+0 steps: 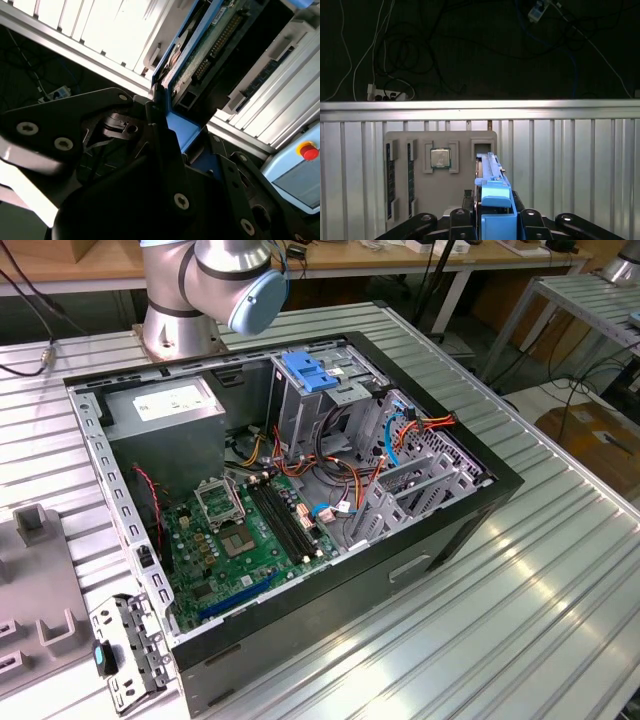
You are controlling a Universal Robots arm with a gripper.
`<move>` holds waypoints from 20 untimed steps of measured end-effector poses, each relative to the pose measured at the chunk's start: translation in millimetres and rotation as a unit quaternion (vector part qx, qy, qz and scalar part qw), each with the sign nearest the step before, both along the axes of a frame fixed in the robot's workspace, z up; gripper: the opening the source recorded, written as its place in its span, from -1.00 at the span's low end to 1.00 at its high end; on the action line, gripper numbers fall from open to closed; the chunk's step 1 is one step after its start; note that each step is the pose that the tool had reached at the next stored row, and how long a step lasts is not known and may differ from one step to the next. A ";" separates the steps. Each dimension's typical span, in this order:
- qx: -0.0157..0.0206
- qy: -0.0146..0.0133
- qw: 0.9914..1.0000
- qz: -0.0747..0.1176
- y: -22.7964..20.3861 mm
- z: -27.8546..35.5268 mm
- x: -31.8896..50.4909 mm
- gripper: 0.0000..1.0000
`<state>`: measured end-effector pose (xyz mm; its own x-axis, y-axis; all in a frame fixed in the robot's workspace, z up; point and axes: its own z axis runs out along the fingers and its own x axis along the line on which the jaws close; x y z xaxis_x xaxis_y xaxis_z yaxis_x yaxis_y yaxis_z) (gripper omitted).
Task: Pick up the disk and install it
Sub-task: 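Pick up the disk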
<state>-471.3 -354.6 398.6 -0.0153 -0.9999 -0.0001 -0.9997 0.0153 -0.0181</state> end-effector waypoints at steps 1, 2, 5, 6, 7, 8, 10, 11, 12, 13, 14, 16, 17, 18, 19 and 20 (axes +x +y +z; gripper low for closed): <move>0.000 0.000 1.000 0.000 0.0 1.2 0.0 -0.25; 0.000 0.000 1.000 0.000 0.0 2.6 0.0 -0.25; 0.000 0.000 1.000 0.000 0.0 5.9 0.0 -0.25; 0.000 0.000 1.000 0.000 0.0 6.6 0.0 -0.25; 0.000 0.000 1.000 0.000 0.0 7.5 0.0 -0.25; 0.000 0.000 1.000 0.000 0.0 8.6 0.0 -0.25; 0.000 0.000 1.000 0.000 0.0 10.7 0.0 -0.25; 0.000 0.000 1.000 0.000 0.0 11.5 0.0 -0.25; 0.000 0.000 1.000 0.000 0.0 12.6 0.0 -0.25; 0.000 0.000 1.000 0.000 0.0 13.6 0.0 -0.25; 0.000 0.000 1.000 0.000 0.0 14.5 0.0 -0.25; 0.000 0.000 1.000 0.000 0.0 16.4 0.0 -0.25; 0.000 0.000 1.000 0.000 0.0 17.2 0.0 -0.25; 0.000 0.000 1.000 0.000 0.0 18.4 0.0 -0.25; 0.000 0.000 1.000 0.000 0.0 19.1 0.0 -0.25; 0.000 0.000 1.000 0.000 0.0 19.8 0.0 -0.25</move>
